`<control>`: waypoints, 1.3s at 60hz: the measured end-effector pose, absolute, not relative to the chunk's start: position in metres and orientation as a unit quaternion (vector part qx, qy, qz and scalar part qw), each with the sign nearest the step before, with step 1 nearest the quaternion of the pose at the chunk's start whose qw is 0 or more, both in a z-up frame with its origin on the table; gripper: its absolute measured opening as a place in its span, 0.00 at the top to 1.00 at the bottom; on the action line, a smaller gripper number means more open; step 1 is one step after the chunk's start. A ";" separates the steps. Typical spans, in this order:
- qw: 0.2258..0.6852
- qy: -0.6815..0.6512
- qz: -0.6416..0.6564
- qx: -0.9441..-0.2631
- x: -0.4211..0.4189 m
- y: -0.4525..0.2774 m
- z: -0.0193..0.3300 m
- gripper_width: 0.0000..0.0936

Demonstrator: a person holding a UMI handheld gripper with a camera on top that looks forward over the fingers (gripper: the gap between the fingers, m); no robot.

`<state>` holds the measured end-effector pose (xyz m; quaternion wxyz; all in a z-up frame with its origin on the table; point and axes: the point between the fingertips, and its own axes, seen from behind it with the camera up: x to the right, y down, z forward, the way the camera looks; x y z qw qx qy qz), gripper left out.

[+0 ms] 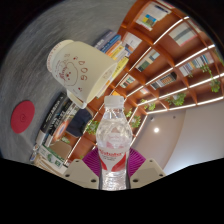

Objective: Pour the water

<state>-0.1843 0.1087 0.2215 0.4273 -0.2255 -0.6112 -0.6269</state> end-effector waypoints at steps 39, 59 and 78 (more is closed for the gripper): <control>0.620 -0.388 -0.266 -0.628 -0.143 0.114 0.194 0.64; 0.650 -0.145 0.092 -0.740 -0.142 0.109 0.155 0.64; 0.655 -0.134 0.108 -0.736 -0.135 0.114 0.109 0.64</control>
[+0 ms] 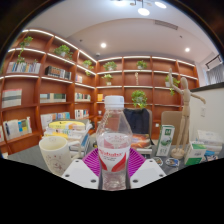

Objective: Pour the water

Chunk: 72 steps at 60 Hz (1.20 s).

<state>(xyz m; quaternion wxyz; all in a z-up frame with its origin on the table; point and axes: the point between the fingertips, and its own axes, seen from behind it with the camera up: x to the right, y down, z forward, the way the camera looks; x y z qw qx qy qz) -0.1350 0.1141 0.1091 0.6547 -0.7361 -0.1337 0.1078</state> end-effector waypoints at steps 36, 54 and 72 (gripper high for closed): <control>0.638 -0.077 0.092 -0.761 -0.105 0.052 0.111 0.14; 0.632 -0.022 0.029 -0.774 -0.040 -0.032 0.128 0.12; 0.642 0.000 -0.012 -0.766 0.008 -0.065 0.145 0.12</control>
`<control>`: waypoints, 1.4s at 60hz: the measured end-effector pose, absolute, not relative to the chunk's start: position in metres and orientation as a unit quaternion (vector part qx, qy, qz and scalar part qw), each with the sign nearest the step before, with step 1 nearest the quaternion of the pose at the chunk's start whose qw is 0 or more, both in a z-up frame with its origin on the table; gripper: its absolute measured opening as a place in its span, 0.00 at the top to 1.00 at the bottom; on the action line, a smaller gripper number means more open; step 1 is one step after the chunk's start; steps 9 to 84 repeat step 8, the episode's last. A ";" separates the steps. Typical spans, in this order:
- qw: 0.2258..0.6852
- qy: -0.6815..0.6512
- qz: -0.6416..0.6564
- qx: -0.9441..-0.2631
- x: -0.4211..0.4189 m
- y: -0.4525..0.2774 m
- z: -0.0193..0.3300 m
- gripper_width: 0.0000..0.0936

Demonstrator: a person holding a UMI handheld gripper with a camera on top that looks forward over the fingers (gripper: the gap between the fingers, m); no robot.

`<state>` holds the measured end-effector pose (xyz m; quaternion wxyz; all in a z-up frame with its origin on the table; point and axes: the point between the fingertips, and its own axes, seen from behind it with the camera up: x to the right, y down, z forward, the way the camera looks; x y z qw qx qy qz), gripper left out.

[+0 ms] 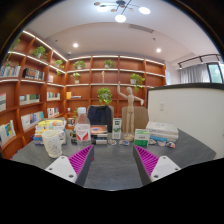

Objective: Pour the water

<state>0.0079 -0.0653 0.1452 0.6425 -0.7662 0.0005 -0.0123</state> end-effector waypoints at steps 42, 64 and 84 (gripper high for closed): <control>0.644 0.003 -0.009 -0.765 0.012 -0.071 0.145 0.12; 0.644 0.003 -0.009 -0.765 0.012 -0.071 0.145 0.12; 0.644 0.003 -0.009 -0.765 0.012 -0.071 0.145 0.12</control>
